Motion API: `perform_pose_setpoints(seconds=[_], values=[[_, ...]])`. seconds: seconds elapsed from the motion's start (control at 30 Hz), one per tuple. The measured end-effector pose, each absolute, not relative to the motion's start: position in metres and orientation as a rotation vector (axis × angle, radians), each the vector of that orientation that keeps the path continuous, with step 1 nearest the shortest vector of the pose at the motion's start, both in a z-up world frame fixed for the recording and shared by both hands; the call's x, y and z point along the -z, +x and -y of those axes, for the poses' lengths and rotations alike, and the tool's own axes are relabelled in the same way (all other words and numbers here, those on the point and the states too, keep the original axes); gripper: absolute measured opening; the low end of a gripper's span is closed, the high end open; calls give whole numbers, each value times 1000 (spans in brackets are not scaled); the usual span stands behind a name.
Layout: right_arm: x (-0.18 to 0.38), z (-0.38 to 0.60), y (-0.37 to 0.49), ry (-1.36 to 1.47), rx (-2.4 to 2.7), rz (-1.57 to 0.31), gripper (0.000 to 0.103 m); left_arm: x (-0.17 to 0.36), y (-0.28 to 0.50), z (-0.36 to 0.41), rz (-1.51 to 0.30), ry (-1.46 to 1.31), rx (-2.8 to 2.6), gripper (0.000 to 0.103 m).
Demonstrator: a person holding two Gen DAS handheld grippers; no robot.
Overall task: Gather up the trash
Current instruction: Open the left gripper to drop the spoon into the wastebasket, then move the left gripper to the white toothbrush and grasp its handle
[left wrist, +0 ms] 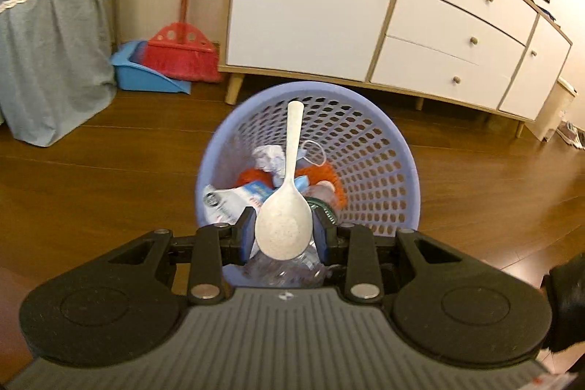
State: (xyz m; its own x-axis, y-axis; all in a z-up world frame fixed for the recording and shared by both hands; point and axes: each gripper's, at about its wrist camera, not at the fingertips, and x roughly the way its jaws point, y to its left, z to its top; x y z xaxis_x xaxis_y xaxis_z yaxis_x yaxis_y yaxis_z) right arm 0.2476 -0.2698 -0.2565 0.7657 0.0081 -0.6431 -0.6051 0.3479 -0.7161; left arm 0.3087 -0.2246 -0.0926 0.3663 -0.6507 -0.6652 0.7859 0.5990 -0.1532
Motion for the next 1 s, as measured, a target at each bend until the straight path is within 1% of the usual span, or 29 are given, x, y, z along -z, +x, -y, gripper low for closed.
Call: perform_pose_setpoints(seconds=[0.07,0.17,0.33,0.63,0.87,1.0], values=[[256,269,248,-1158,-429,-605,0,96,317,239,-772,192,939,28],[255,270,248,-1154,-428,-607,0,94,328,250,-746,123,933,39],[254,271,248,-1149,-427,-604,0,83,329,238,-681,116,907,39],[252,271,250,-1141,-422,-606,0,89,331,193,-693,126,833,39],[252,271,250,-1145,-424,-605,0,103,339,147,-714,141,729,39],[252,270,250,-1142,-422,-605,0,122,345,108,-752,122,638,41]])
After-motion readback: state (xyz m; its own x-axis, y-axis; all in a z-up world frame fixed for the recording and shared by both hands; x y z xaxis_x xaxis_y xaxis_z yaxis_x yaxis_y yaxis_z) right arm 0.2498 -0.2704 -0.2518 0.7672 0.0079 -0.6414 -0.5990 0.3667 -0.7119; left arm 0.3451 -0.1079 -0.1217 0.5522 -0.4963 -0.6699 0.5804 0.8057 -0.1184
